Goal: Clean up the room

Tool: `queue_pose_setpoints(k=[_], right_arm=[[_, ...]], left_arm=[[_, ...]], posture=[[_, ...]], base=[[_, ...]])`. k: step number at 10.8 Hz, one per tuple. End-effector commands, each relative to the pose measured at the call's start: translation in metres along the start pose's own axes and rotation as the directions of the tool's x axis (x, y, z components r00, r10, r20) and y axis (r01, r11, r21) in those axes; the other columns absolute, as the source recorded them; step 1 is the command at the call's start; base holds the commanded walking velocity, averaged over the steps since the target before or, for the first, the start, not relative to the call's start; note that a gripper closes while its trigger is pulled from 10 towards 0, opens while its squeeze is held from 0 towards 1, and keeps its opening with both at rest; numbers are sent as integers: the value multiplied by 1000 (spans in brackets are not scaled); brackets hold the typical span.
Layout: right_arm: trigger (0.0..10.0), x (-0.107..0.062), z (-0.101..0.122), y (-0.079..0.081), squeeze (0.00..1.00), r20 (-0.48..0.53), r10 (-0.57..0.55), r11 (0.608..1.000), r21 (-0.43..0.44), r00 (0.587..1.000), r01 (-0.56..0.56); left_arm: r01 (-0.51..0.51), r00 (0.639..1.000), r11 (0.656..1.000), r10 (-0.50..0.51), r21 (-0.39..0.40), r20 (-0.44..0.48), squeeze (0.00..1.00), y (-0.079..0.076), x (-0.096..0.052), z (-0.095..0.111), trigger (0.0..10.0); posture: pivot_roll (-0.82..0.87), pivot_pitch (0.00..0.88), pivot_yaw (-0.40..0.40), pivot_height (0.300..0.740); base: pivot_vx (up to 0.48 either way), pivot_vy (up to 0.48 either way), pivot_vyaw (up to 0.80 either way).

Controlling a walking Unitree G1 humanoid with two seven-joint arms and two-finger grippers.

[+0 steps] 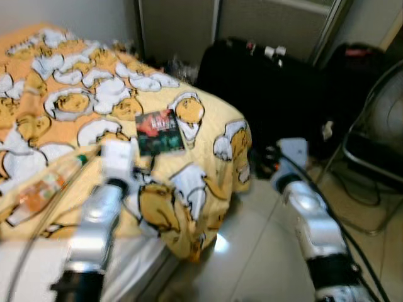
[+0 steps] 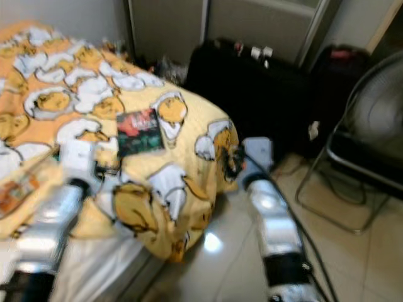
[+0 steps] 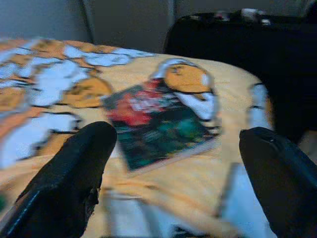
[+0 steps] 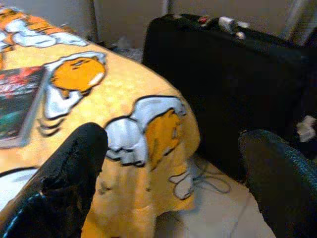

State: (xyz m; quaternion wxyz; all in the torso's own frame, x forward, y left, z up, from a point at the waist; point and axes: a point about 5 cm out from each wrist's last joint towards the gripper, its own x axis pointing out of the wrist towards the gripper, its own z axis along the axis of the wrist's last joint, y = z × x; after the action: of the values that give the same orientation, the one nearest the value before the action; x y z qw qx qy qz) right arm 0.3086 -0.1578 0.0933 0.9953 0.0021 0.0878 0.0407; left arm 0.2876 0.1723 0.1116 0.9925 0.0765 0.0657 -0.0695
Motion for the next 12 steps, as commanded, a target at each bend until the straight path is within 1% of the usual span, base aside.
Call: queue_pose_setpoints(k=[1,2,3,4,5,6,7,8,9,10,11,12], right_arm=[[10000,1,5,4,0,23,24,1000,9,999,-25],[10000,0,7,6,0,33,67,998,-22,997,-67],[10000,-2,11,7,0,48,128,990,-64,991,-125],[10000,-3,16,6,0,55,168,983,-86,984,-163],[10000,-5,22,6,0,58,226,970,-104,972,-219],[10000,-6,27,7,0,53,279,954,-131,959,-270],[10000,-8,36,10,0,37,377,914,-181,926,-364],[10000,-10,45,12,0,23,461,867,-226,887,-445],[10000,-9,51,10,0,-23,531,813,-265,847,-518],[10000,-8,55,8,0,-55,558,783,-295,828,-547],[10000,-9,60,8,0,-75,580,758,-317,812,-570],[10000,-10,66,14,0,-95,624,716,-329,776,-616]], left_arm=[[-35,999,999,36,26,-5,0,8,-1,1,10000],[-56,998,997,58,55,-32,0,12,-1,-2,10000],[-83,992,993,90,88,-83,0,20,1,-8,10000],[-110,988,989,119,95,-94,0,29,4,-9,10000],[-131,984,983,144,128,-105,0,44,8,-7,10000],[-134,981,977,155,168,-115,0,56,11,-6,10000],[-149,969,970,182,192,-164,1000,81,19,-6,10000],[-180,951,952,233,249,-203,1000,108,23,-5,10000],[-229,921,931,302,286,-245,1000,135,23,-6,10000],[-232,901,925,321,302,-291,922,148,19,-12,10000],[-235,886,927,327,292,-327,31,157,15,-18,10000],[-246,856,924,349,294,-381,0,169,6,-29,10000]], posture=[[-31,0,-45,740],[-41,0,-40,740],[-52,0,-34,740],[-57,0,-31,740],[-76,0,-20,740],[-96,0,-11,740],[-121,0,-8,740],[-137,0,-10,740],[-164,0,-22,740],[-184,0,-48,740],[-194,0,-79,740],[-207,0,-109,740]], base=[[0,0,0],[0,0,0],[0,0,0],[0,0,0],[0,0,0],[0,0,0],[0,0,0],[0,0,0],[0,0,0],[0,0,0],[0,0,0],[0,0,0]])
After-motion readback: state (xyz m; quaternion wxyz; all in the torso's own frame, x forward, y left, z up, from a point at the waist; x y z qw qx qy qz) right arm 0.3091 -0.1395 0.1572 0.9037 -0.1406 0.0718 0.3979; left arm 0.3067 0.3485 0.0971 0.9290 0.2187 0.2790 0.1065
